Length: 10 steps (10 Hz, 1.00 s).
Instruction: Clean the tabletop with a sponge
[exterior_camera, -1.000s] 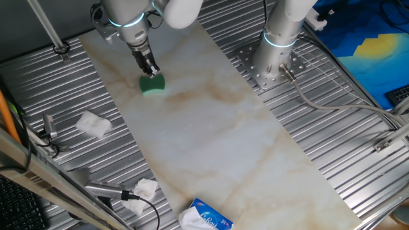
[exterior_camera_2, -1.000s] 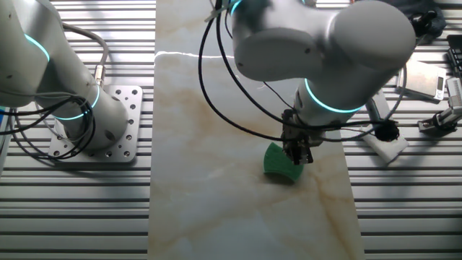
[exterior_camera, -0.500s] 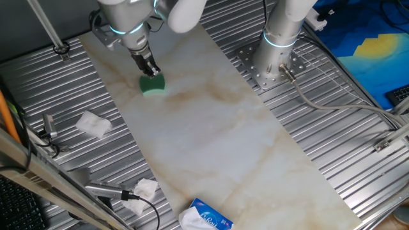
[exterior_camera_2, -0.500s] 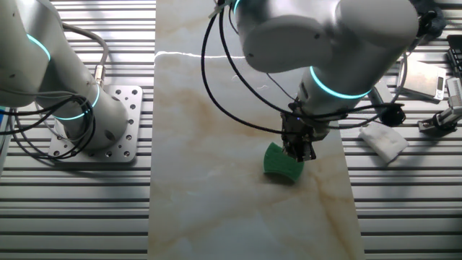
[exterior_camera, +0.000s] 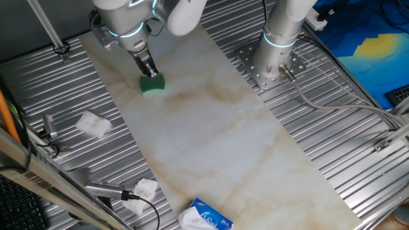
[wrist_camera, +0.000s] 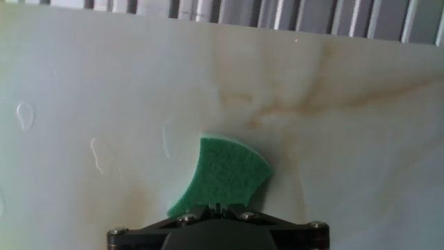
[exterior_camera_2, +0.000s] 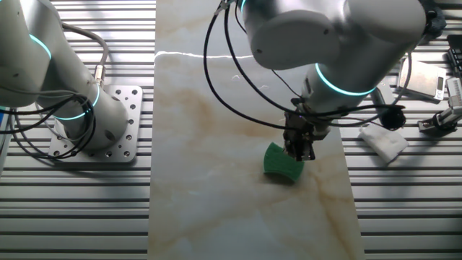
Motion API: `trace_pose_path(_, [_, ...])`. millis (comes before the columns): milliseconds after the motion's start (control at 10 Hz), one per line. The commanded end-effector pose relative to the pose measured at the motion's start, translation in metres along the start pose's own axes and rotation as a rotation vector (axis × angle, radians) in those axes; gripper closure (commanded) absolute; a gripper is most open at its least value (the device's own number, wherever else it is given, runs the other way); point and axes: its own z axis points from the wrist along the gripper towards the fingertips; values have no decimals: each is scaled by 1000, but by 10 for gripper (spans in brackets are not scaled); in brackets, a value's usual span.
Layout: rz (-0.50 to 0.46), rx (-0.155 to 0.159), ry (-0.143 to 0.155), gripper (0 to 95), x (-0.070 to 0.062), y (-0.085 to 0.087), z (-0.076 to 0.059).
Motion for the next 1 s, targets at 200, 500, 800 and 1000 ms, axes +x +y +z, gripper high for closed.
trace_pose_path(200, [30,-2,-8,950,-1,0,0])
trace_pose_path(500, [44,2,-45,950,-5,-1,7])
trace_pose_path(800, [50,-3,-50,950,-20,-14,20])
trace_pose_path(1000, [130,-62,0,950,-21,-23,19])
